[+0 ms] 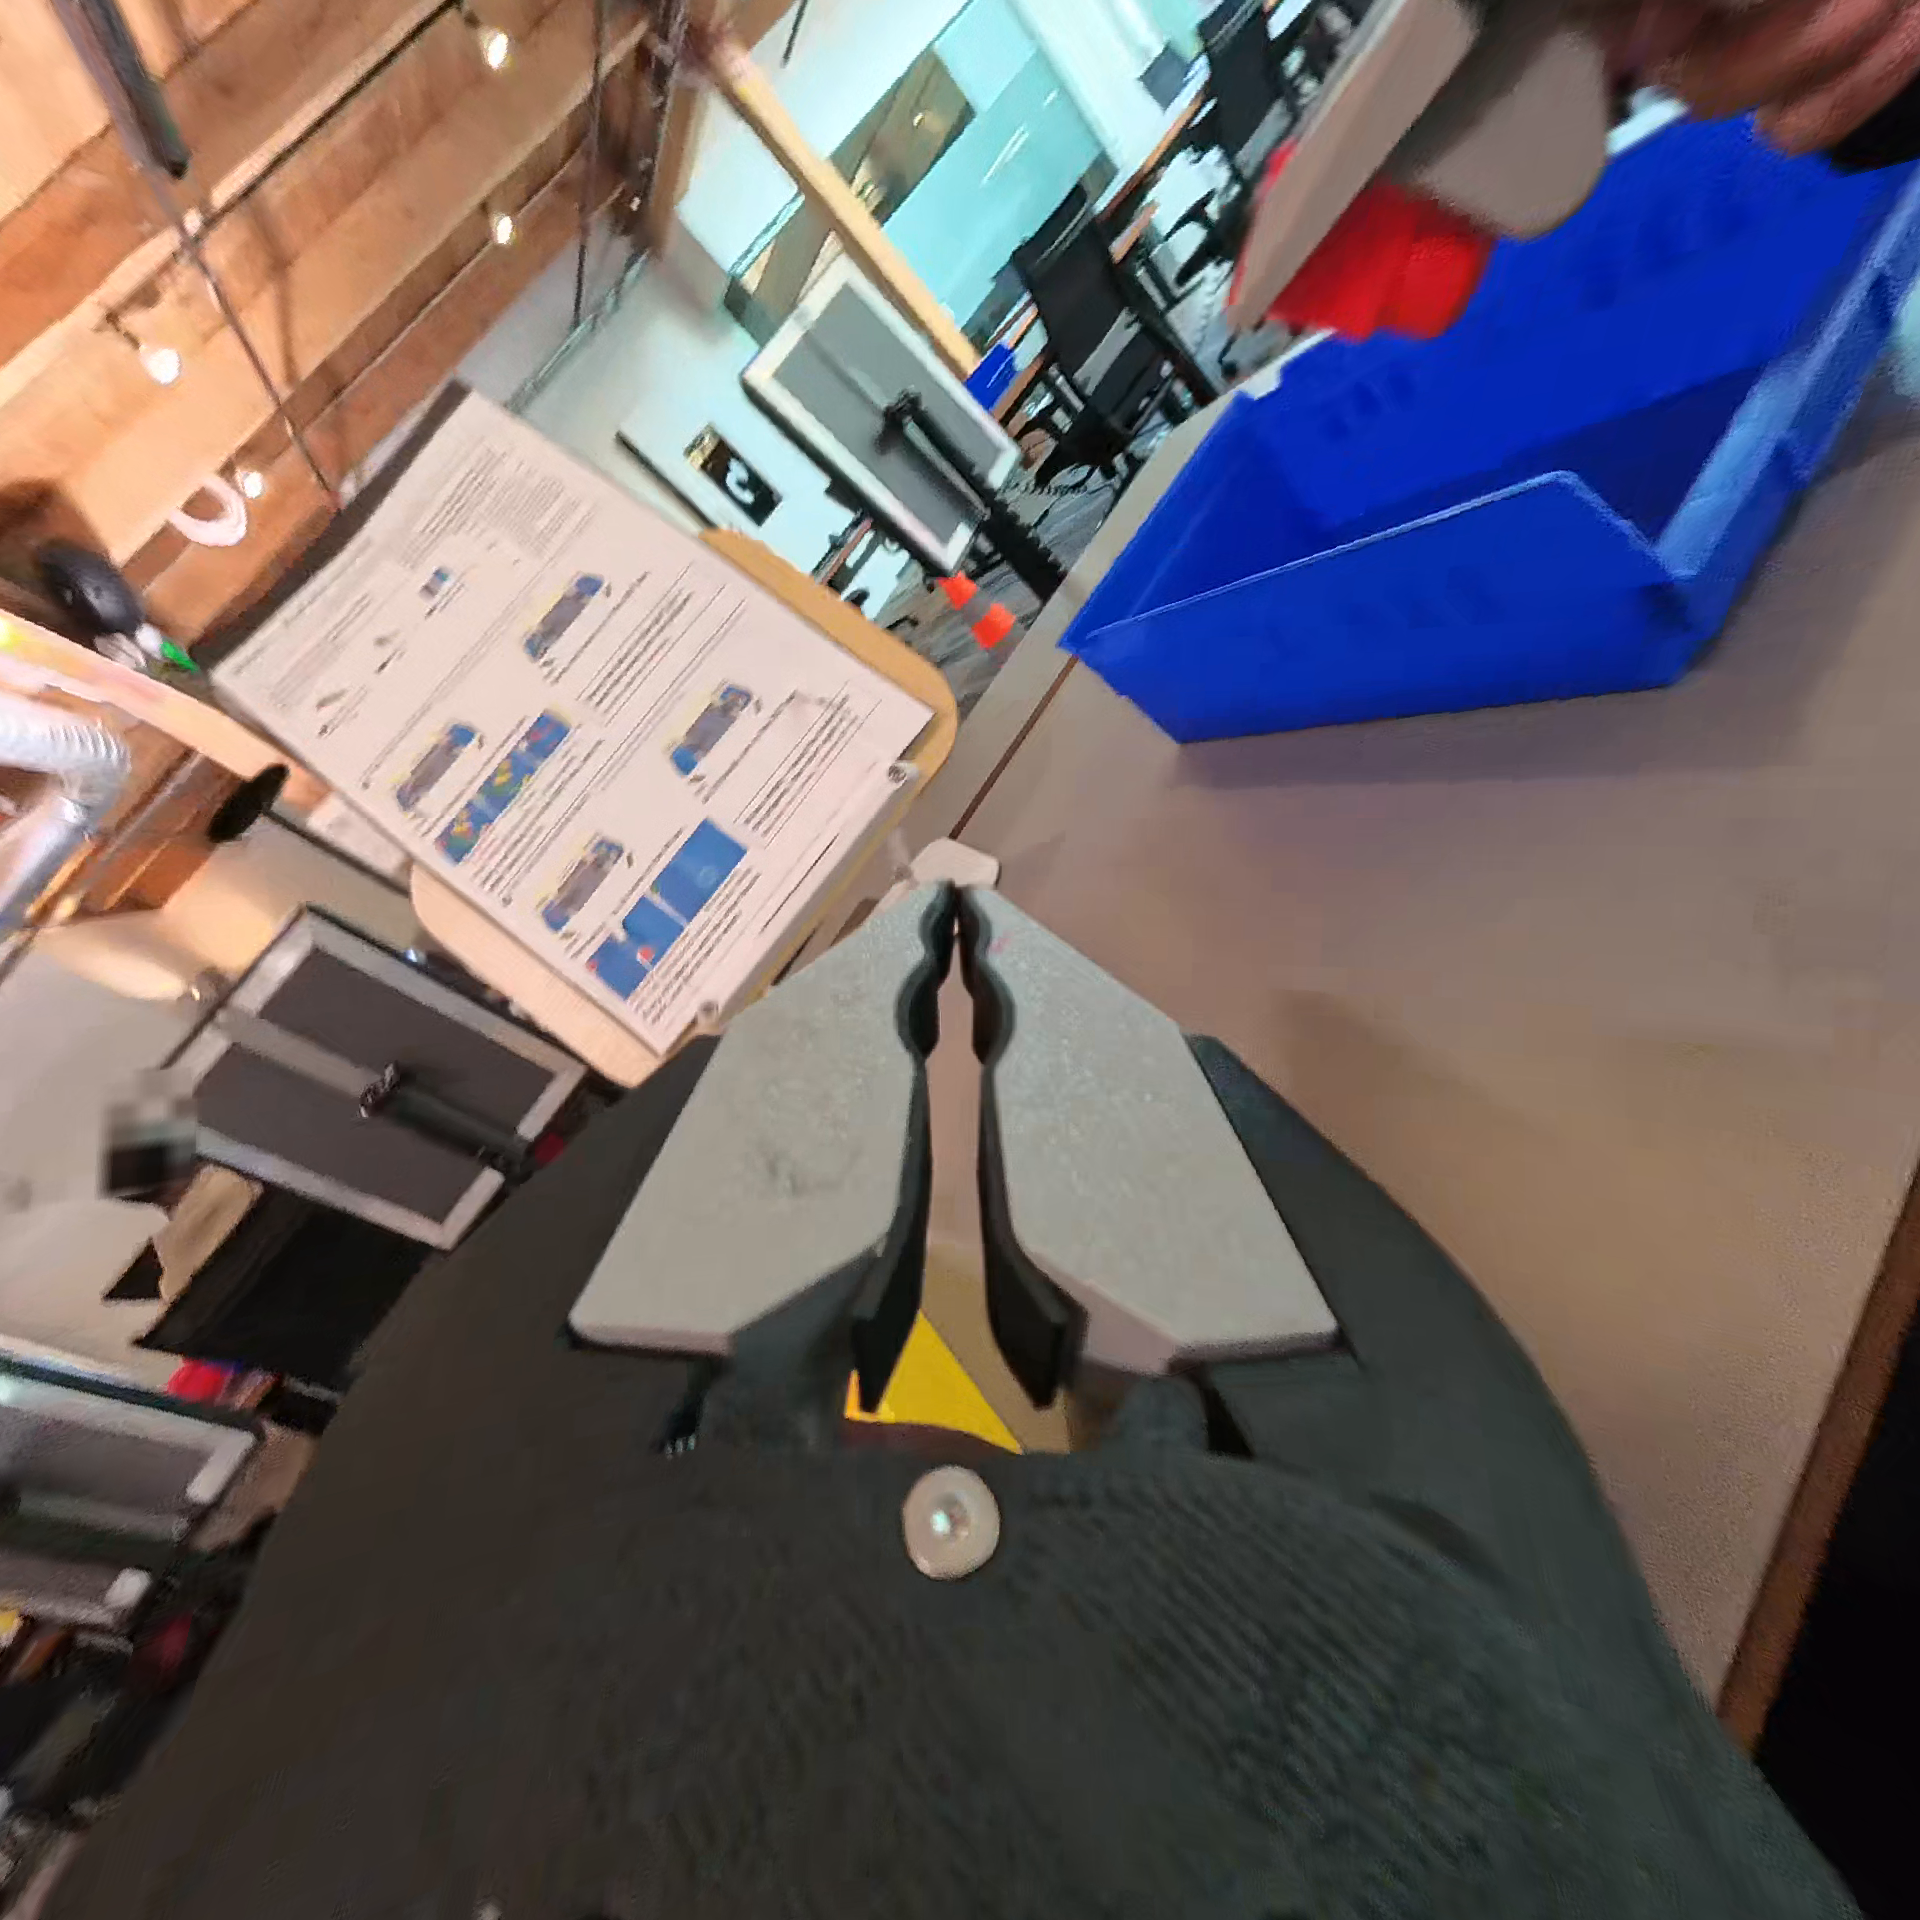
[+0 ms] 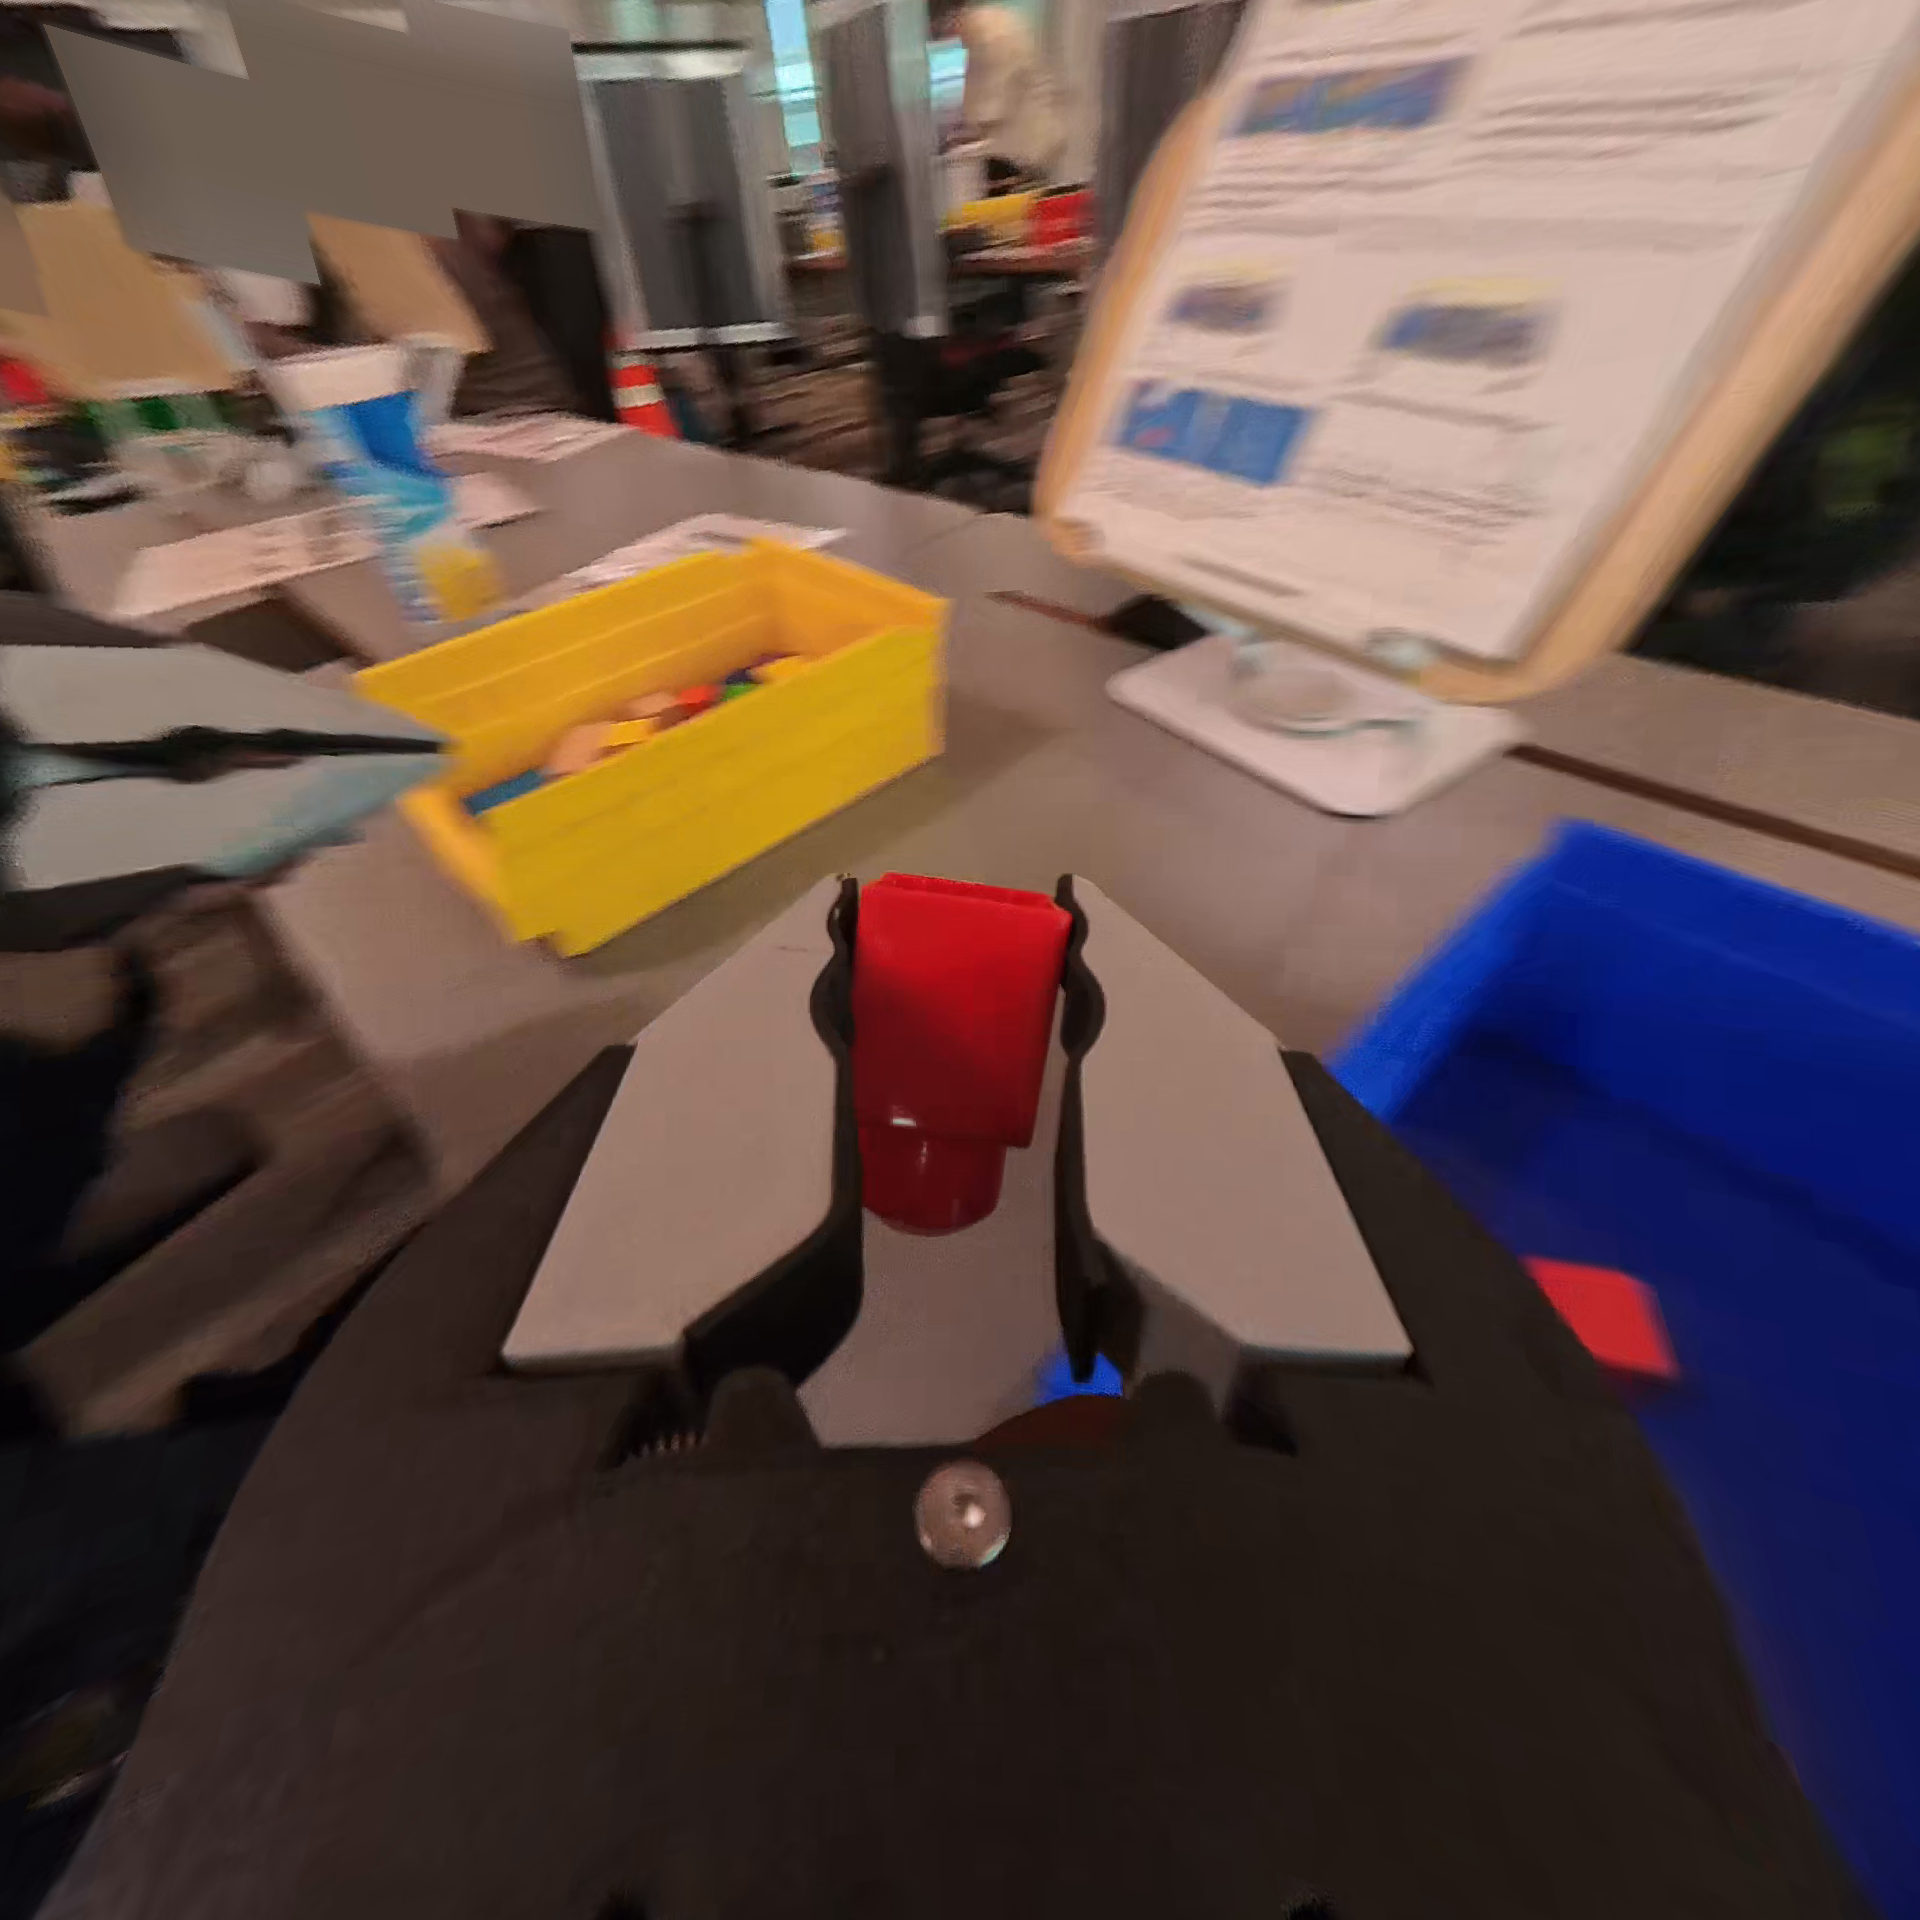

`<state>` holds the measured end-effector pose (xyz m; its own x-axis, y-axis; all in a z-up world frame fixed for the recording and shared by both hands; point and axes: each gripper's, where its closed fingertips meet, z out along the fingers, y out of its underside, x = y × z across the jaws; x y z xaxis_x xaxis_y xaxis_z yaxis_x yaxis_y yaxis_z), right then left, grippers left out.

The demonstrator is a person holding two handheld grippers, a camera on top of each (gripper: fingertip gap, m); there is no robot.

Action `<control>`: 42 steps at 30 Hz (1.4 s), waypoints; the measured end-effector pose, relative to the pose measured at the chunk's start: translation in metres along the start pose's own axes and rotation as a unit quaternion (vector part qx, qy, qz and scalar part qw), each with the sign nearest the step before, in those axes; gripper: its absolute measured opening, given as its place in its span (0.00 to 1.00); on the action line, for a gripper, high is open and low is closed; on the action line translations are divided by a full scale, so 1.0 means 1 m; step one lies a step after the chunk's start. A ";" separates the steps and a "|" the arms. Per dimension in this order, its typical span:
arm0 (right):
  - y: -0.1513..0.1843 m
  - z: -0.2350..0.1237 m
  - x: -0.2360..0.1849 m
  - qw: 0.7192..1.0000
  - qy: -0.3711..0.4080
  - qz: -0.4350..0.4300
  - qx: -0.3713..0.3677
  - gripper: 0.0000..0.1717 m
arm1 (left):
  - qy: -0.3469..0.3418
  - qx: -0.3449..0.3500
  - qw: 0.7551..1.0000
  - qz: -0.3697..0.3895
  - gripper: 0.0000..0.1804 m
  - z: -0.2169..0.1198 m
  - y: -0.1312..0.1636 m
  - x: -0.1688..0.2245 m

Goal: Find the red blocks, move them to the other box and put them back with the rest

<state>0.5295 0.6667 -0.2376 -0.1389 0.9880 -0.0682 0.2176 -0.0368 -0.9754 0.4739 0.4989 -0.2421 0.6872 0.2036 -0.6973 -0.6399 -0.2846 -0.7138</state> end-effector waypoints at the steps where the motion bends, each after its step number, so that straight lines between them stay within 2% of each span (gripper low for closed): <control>1: -0.001 -0.010 0.028 0.999 0.053 0.004 0.008 0.21 | -0.002 -0.008 1.000 -0.020 0.00 -0.002 0.004 -0.007; 5: 0.018 -0.048 0.129 0.973 0.232 0.023 -0.002 0.21 | -0.017 -0.026 0.996 -0.089 0.00 -0.006 0.019 -0.029; 8: 0.065 -0.052 0.173 0.952 0.287 0.056 -0.091 0.22 | -0.013 -0.039 0.992 -0.118 0.01 -0.007 0.029 -0.036; 9: 0.074 -0.050 0.177 0.950 0.286 0.064 -0.110 0.28 | -0.014 -0.042 0.992 -0.121 0.02 -0.007 0.033 -0.037; 11: 0.071 -0.047 0.174 0.951 0.284 0.059 -0.104 0.31 | -0.019 -0.057 0.991 -0.121 0.03 -0.007 0.042 -0.042; 14: 0.047 -0.042 0.153 0.963 0.258 0.033 -0.063 0.31 | -0.022 -0.081 0.988 -0.131 0.04 -0.008 0.060 -0.050; 18: 0.034 -0.038 0.131 0.972 0.229 0.014 -0.050 0.32 | -0.020 -0.098 0.973 -0.206 0.07 -0.014 0.088 -0.068; 21: 0.023 -0.032 0.112 0.983 0.178 0.033 -0.021 0.32 | -0.053 -0.131 0.959 -0.245 0.10 -0.024 0.120 -0.092; 24: 0.014 -0.030 0.099 0.989 0.139 0.053 0.003 0.31 | -0.058 -0.149 0.948 -0.275 0.13 -0.032 0.144 -0.102; 29: 0.011 -0.025 0.087 0.992 0.116 0.058 0.008 0.31 | 0.001 -0.203 0.928 -0.312 0.15 -0.026 0.185 -0.081; 32: 0.011 -0.021 0.080 0.993 0.108 0.050 0.004 0.31 | 0.008 -0.237 0.920 -0.313 0.18 -0.015 0.206 -0.070; 35: 0.013 -0.018 0.079 0.993 0.111 0.043 -0.003 0.31 | 0.006 -0.256 0.918 -0.304 0.22 -0.008 0.214 -0.064; 39: 0.016 -0.019 0.083 0.993 0.111 0.046 -0.004 0.31 | 0.016 -0.257 0.925 -0.279 0.23 0.005 0.206 -0.066; 42: 0.017 -0.019 0.089 0.992 0.114 0.055 -0.004 0.31 | 0.072 -0.280 0.915 -0.282 0.24 0.025 0.210 -0.070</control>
<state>0.5394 0.7568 -0.2565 0.1077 0.9865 -0.1238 0.2269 -0.1456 -0.9630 0.2825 0.4481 -0.3448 0.9180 0.3519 -0.1829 0.0799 -0.6158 -0.7838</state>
